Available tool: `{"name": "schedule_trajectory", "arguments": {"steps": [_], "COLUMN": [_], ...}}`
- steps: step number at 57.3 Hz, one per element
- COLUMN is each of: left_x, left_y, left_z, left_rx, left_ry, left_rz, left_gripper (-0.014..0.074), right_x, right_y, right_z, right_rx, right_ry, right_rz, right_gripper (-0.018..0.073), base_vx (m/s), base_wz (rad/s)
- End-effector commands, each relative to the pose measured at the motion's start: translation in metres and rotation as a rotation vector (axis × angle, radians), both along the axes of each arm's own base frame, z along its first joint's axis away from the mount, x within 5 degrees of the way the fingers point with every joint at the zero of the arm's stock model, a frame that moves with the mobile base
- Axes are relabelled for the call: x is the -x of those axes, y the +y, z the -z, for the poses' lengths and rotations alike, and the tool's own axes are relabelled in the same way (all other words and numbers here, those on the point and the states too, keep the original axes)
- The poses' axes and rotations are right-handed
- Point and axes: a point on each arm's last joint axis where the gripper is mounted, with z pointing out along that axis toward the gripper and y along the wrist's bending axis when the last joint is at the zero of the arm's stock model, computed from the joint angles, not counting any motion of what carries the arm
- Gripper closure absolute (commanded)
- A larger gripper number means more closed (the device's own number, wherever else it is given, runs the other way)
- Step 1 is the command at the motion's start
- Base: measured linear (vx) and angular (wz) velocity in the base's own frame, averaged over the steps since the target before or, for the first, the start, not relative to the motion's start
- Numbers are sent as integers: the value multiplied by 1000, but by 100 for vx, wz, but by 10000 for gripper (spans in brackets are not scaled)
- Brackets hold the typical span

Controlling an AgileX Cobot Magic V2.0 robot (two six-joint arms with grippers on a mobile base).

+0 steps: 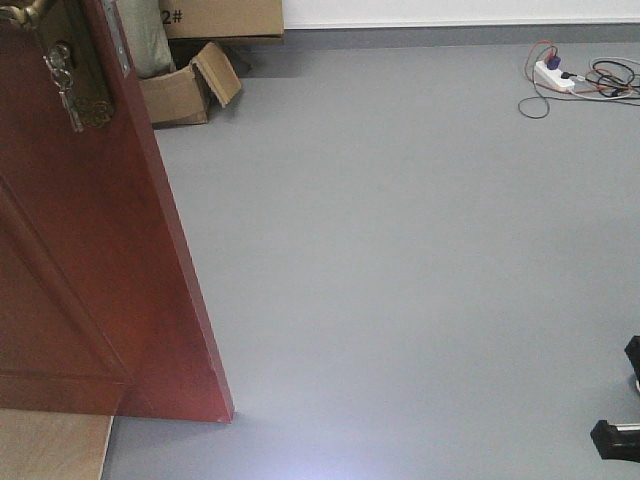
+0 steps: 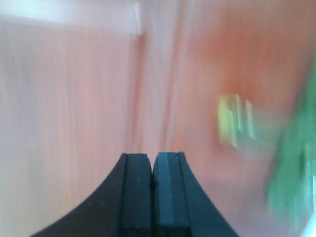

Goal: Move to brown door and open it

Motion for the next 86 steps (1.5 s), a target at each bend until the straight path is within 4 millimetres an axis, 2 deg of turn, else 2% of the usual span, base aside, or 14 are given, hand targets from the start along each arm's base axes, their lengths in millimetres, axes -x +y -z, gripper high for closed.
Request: {"name": "schedule_trajectory", "arguments": {"steps": [1,14,22,26,38,50,86], "left_x": [14,47,57,61,72,71,71], "left_y": [-4,-23,-24,-24,-24,-24,-24], "left_z": [3,54,91,103,112,122,122], "left_rx": [-32,-62,-6,1,8,22,22], "left_ry": [-140,-299,-285,-282,-228,-114,-112], "left_rz": [2,150,161,159,158,172,171], "left_gripper": [600,600,600,600,600,600,600], "right_x": [-1,-1,-1,-1,-1,-1,-1], "right_y": [-1,-1,-1,-1,-1,-1,-1], "right_z": [-6,-6,-6,-6,-6,-6,-6], "right_rx": [4,4,4,4,4,4,4], "right_ry": [-87,-87,-87,-87,-87,-87,-87], "right_rz": [6,6,6,6,6,6,6], "right_gripper": [559,559,559,559,559,559,559], "base_vx": [0,0,0,0,0,0,0], "base_wz": [0,0,0,0,0,0,0]}}
